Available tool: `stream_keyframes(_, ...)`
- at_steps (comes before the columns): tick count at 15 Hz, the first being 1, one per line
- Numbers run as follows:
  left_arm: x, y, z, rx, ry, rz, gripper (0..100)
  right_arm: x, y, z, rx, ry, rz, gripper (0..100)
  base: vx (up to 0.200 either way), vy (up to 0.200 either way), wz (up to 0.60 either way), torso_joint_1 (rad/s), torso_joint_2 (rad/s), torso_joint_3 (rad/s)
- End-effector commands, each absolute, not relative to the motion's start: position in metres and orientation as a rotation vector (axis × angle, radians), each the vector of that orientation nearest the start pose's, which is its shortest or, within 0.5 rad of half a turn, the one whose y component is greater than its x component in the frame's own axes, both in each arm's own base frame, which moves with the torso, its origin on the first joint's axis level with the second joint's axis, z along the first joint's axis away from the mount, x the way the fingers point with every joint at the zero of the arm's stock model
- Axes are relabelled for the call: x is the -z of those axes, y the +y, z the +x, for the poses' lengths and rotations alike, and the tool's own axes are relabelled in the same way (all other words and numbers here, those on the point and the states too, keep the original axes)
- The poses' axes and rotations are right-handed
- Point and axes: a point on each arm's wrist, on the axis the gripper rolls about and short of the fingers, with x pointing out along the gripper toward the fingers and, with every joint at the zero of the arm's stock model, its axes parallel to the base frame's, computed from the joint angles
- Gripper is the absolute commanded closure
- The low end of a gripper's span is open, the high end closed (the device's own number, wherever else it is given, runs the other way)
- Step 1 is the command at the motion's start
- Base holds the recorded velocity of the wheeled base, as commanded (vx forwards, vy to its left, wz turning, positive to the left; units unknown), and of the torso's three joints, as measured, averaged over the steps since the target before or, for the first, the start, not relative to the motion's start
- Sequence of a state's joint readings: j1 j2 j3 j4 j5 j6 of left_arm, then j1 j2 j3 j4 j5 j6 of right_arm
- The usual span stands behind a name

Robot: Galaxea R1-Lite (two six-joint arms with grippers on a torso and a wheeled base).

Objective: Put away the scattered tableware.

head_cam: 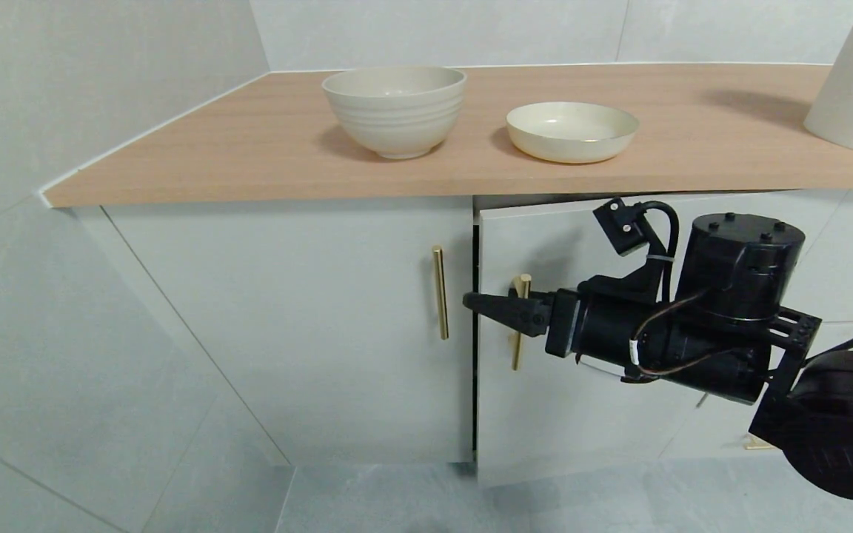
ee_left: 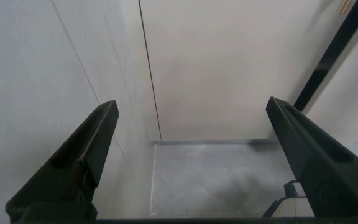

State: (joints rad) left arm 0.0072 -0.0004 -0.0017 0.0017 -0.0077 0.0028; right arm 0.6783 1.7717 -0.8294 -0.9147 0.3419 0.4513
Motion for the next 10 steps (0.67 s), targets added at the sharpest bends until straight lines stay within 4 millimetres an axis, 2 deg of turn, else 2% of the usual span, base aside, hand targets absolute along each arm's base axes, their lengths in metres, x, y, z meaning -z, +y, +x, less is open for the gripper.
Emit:
stream_keyframes(1,-0.076,0.000,-0.023,0.000,0.000,0.003,0,-0.199,0.205,0.240,-1.001,0.253,0.390,0,0.000,0.000,0.00,0.000,0.00,0.000)
stream_keyframes(4,-0.076,0.000,-0.023,0.000,0.000,0.003,0,-0.189,0.206,0.229,-1.021,0.272,0.329,0,0.000,0.000,0.00,0.000,0.00,0.000)
stream_keyframes(7,-0.076,0.000,-0.023,0.000,0.000,0.003,0,-0.185,0.201,0.204,-1.062,0.304,0.313,0,0.000,0.000,0.00,0.000,0.00,0.000)
stream_keyframes(10,-0.076,0.000,-0.023,0.000,0.000,0.003,0,-0.179,0.201,0.197,-1.106,0.324,0.286,0,0.000,0.000,0.00,0.000,0.00,0.000)
